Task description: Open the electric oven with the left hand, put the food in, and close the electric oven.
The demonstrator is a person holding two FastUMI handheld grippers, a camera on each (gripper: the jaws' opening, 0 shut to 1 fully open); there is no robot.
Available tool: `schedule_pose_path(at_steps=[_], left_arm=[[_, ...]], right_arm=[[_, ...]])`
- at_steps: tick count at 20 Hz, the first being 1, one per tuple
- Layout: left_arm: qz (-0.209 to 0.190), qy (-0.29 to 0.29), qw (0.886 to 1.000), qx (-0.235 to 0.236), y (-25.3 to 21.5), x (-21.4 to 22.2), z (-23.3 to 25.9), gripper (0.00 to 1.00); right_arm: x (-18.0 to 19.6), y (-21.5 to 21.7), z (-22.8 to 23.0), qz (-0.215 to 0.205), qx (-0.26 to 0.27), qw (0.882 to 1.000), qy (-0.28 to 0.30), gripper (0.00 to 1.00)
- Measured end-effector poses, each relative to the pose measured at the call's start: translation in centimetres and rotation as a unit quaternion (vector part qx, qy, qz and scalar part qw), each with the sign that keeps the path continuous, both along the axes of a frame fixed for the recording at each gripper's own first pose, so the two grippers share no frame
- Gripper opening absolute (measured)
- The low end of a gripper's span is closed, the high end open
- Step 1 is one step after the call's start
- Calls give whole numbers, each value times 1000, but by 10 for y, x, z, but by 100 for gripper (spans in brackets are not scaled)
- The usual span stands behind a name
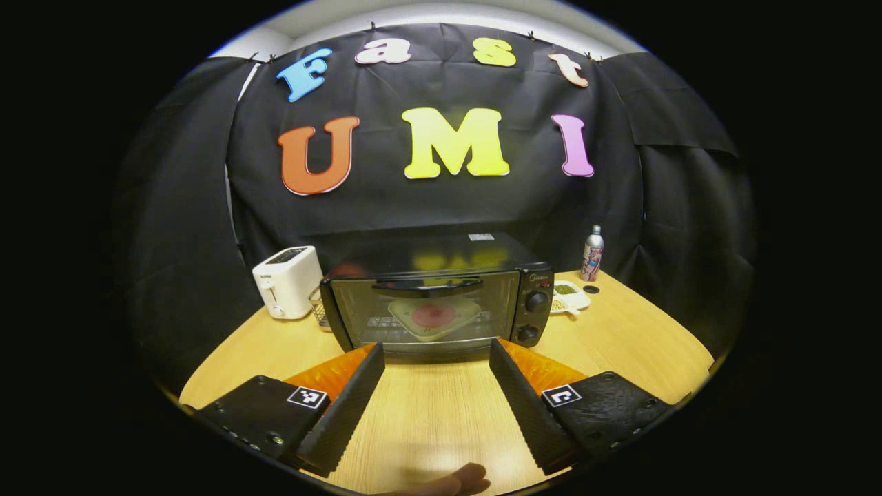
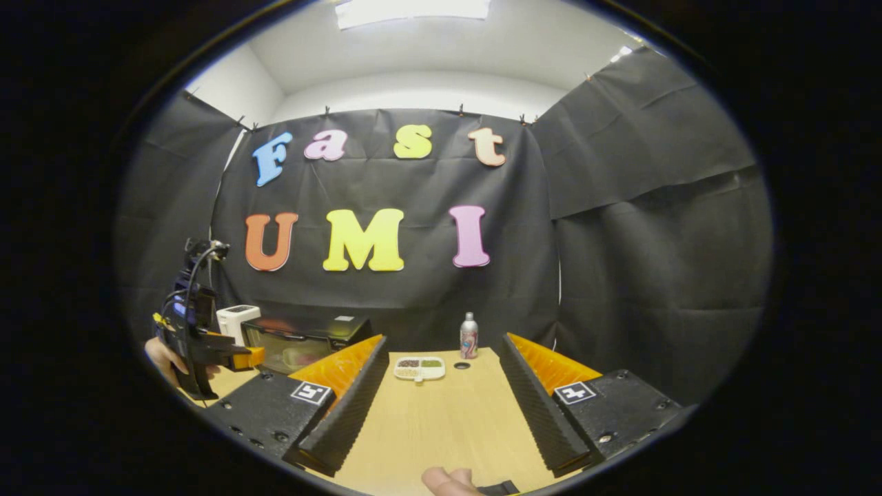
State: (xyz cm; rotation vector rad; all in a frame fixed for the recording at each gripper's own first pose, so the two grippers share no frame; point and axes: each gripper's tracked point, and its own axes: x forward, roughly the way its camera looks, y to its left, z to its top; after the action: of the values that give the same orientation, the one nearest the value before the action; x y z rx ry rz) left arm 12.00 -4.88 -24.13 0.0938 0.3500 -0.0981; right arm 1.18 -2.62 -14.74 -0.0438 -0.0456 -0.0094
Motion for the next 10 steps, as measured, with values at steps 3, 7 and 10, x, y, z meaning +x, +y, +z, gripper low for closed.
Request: schedule_pose_path(at_steps=[3,7,10], left_arm=[[15,-38,999,17,9,-22,39,98],[14,-88,996,-19,8,-59,94,97],[23,-135,990,-39,17,-91,139,97]], right_arm=[[-7,8,-1,11,9,1000,12,100],[-18,11,12,13,6,1000,13,100],[-30,8,25,3,9,1000,3,100]])
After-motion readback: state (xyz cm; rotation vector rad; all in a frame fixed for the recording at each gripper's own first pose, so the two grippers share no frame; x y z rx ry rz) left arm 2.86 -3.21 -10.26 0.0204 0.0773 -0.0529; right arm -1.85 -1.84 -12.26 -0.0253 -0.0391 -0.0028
